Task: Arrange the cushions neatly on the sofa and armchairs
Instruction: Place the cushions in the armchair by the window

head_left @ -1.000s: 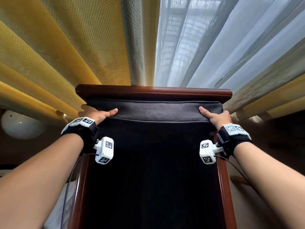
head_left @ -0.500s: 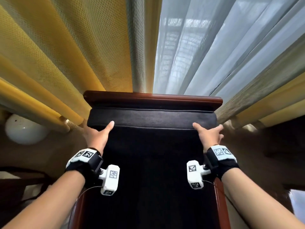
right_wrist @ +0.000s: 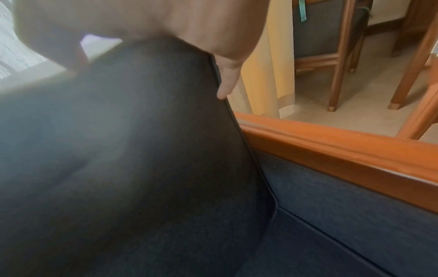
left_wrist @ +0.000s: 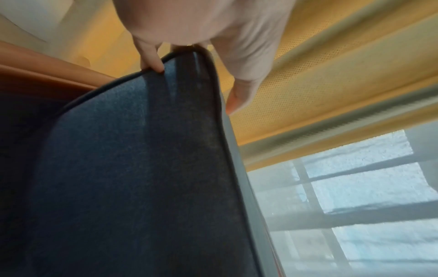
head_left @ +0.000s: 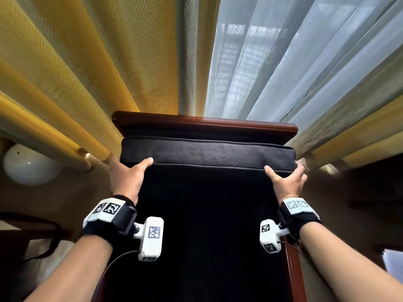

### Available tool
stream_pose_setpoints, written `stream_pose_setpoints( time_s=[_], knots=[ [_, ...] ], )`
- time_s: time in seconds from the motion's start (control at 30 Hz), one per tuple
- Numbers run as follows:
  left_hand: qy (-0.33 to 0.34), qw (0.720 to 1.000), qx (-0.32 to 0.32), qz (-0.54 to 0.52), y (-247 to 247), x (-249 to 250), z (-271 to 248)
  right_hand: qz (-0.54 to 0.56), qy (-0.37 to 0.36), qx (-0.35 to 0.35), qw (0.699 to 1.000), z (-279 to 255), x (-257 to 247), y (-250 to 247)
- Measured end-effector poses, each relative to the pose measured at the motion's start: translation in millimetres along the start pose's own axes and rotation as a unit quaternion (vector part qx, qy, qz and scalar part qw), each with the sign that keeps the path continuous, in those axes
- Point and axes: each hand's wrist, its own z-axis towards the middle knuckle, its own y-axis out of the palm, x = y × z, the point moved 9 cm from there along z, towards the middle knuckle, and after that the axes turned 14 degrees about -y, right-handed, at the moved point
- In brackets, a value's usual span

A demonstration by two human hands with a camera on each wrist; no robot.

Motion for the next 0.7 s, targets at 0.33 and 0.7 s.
stream_pose_setpoints(
  time_s=[0.33, 0.7],
  knots=[
    [0.042, 0.978, 0.035, 0.203, 16, 35, 25, -0.009, 0.043, -0.073, 0.996, 26, -25, 39],
    [0.022, 0.970, -0.090, 0.227, -16, -19, 3, -0.014, 0.049, -0.149, 0.988, -1, -11, 8]
  ],
)
